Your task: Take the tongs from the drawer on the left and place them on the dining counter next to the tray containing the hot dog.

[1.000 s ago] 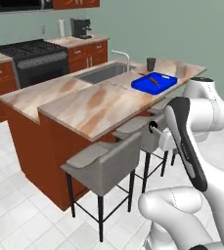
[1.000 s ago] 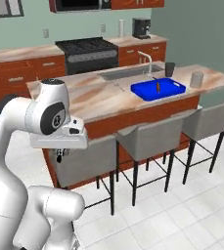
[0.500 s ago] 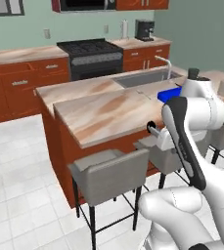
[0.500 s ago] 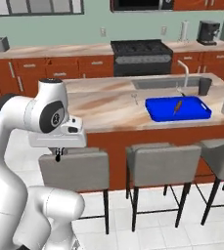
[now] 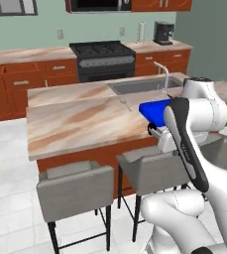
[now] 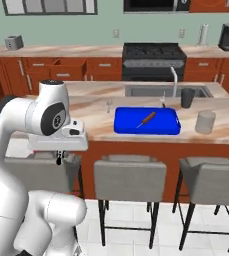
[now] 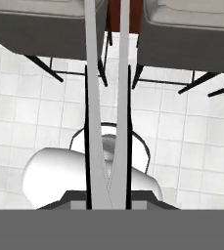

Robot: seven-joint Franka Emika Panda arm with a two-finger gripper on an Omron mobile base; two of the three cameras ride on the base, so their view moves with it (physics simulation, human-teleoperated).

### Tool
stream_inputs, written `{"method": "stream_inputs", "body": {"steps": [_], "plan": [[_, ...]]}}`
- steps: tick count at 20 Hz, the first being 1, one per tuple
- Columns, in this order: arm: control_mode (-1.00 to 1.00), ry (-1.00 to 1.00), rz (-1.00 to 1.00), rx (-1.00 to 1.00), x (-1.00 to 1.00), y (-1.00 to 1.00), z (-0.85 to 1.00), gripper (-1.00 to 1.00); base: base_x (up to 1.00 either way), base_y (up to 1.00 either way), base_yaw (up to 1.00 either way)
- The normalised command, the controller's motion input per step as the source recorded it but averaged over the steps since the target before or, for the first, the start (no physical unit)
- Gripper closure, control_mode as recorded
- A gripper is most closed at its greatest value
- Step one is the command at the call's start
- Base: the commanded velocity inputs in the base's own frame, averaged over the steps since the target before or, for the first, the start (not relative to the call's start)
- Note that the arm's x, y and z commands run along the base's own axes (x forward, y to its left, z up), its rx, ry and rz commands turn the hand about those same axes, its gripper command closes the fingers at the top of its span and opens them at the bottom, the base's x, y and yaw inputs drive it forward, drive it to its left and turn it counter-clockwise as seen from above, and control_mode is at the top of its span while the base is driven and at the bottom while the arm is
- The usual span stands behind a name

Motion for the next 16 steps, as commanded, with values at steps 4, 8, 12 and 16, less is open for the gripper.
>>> {"method": "stream_inputs", "body": {"steps": [4, 8, 12, 16], "plan": [[1.00, 0.00, 0.00, 0.00, 0.00, 0.00, 0.00, 1.00, 0.42, -0.92, 0.31], [1.00, 0.00, 0.00, 0.00, 0.00, 0.00, 0.00, 1.00, 0.68, -0.50, 0.18], [1.00, 0.00, 0.00, 0.00, 0.00, 0.00, 0.00, 1.00, 0.77, 0.07, 0.01], [1.00, 0.00, 0.00, 0.00, 0.00, 0.00, 0.00, 1.00, 0.49, 0.59, 0.00]]}}
